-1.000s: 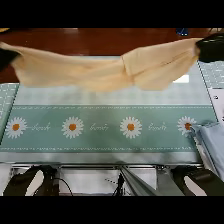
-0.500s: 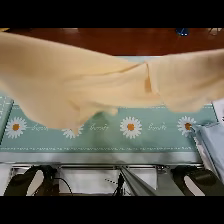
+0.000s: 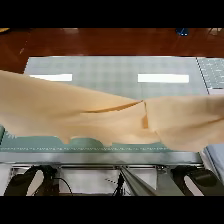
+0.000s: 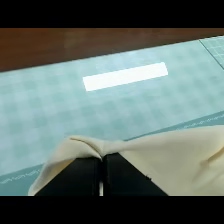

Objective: Fold the shirts.

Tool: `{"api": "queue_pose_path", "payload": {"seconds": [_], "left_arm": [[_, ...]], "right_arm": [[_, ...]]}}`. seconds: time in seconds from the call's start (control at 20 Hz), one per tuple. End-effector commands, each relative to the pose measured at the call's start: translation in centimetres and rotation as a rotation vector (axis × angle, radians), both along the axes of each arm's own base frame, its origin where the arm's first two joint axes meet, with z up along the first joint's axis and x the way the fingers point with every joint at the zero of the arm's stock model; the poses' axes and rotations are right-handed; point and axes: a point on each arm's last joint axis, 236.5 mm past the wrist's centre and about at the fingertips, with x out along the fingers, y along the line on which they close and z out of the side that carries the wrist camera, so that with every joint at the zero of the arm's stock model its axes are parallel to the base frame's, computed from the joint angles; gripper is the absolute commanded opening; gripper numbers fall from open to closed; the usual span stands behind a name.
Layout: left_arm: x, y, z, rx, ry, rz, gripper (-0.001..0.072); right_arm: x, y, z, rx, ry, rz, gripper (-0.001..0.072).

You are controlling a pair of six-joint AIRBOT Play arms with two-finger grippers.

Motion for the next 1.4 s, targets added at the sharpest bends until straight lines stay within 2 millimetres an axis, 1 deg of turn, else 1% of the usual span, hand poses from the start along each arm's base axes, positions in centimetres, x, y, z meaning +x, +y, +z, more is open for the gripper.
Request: {"api": "queue_pose_path", "payload": {"seconds": [0.0, 0.05, 0.1, 0.15, 0.25, 0.35, 0.45, 0.5, 0.55, 0.65, 0.7, 0.8, 0.85, 0.95, 1.0, 1.1, 1.15, 1.2, 1.25, 1.3, 1.35], "left_arm": [[2.8, 1.2, -4.3, -0.015, 0.184, 0.003, 0.0020], [4.5, 1.7, -6.6, -0.021, 0.260, -0.011, 0.0020], [6.1, 2.1, -9.0, -0.032, 0.333, -0.023, 0.0019], [7.8, 2.5, -11.8, -0.047, 0.416, -0.037, 0.0020], [10.7, 3.3, -17.5, -0.084, 0.575, -0.058, 0.0020], [13.3, 3.6, -22.9, -0.134, 0.711, -0.057, 0.0020], [15.8, 3.3, -27.4, -0.163, 0.795, -0.063, 0.0020], [17.2, 3.0, -29.5, -0.171, 0.820, -0.064, 0.0020], [18.6, 2.6, -31.2, -0.178, 0.835, -0.057, 0.0021], [20.9, 1.7, -34.4, -0.174, 0.844, -0.067, 0.0021], [21.6, 1.1, -35.9, -0.172, 0.857, -0.069, 0.0021], [22.1, -0.1, -38.4, -0.169, 0.900, -0.081, 0.0021], [22.0, -0.7, -39.3, -0.165, 0.924, -0.094, 0.0048], [21.6, -1.5, -40.3, -0.158, 0.956, -0.115, 0.0302], [21.5, -1.6, -40.2, -0.157, 0.957, -0.118, 0.0400], [21.6, -0.7, -38.9, -0.161, 0.954, -0.121, 0.0401], [21.6, 0.1, -37.8, -0.165, 0.952, -0.124, 0.0401], [21.5, 1.4, -36.4, -0.169, 0.952, -0.113, 0.0401], [21.2, 2.9, -35.3, -0.166, 0.955, -0.081, 0.0401], [20.8, 5.0, -34.5, -0.156, 0.955, -0.014, 0.0401], [20.0, 7.1, -34.0, -0.142, 0.967, 0.064, 0.0401]], "right_arm": [[1.0, 1.0, -4.6, -0.031, 0.250, 0.056, 0.0024], [2.4, 1.4, -6.3, -0.043, 0.325, 0.074, 0.0024], [4.4, 1.7, -8.3, -0.062, 0.395, 0.095, 0.0025], [6.6, 2.0, -10.1, -0.080, 0.437, 0.118, 0.0024], [12.0, 2.5, -13.9, -0.113, 0.471, 0.154, 0.0024], [16.2, 3.6, -18.0, -0.097, 0.499, 0.164, 0.0024], [19.0, 5.2, -21.9, -0.050, 0.532, 0.179, 0.0024], [20.0, 5.8, -23.4, -0.029, 0.541, 0.176, 0.0024], [21.1, 6.2, -24.8, -0.011, 0.539, 0.168, 0.0025], [23.1, 6.5, -26.4, 0.000, 0.504, 0.147, 0.0025], [24.2, 6.5, -26.7, 0.002, 0.472, 0.133, 0.0025], [25.9, 6.7, -27.1, 0.023, 0.419, 0.102, 0.0025], [26.4, 6.7, -27.2, 0.030, 0.405, 0.091, 0.0026], [26.6, 6.7, -27.2, 0.031, 0.398, 0.089, 0.0028], [26.6, 6.7, -27.1, 0.029, 0.397, 0.090, 0.0057], [26.2, 5.8, -26.1, -0.011, 0.397, 0.090, 0.0273], [25.8, 4.7, -25.2, -0.067, 0.397, 0.094, 0.0375], [25.4, 3.0, -24.1, -0.149, 0.394, 0.101, 0.0421], [24.9, 0.6, -22.7, -0.262, 0.391, 0.095, 0.0433], [24.3, -2.0, -21.1, -0.372, 0.389, 0.071, 0.0434], [23.8, -4.0, -19.6, -0.399, 0.375, 0.019, 0.0434]]}}
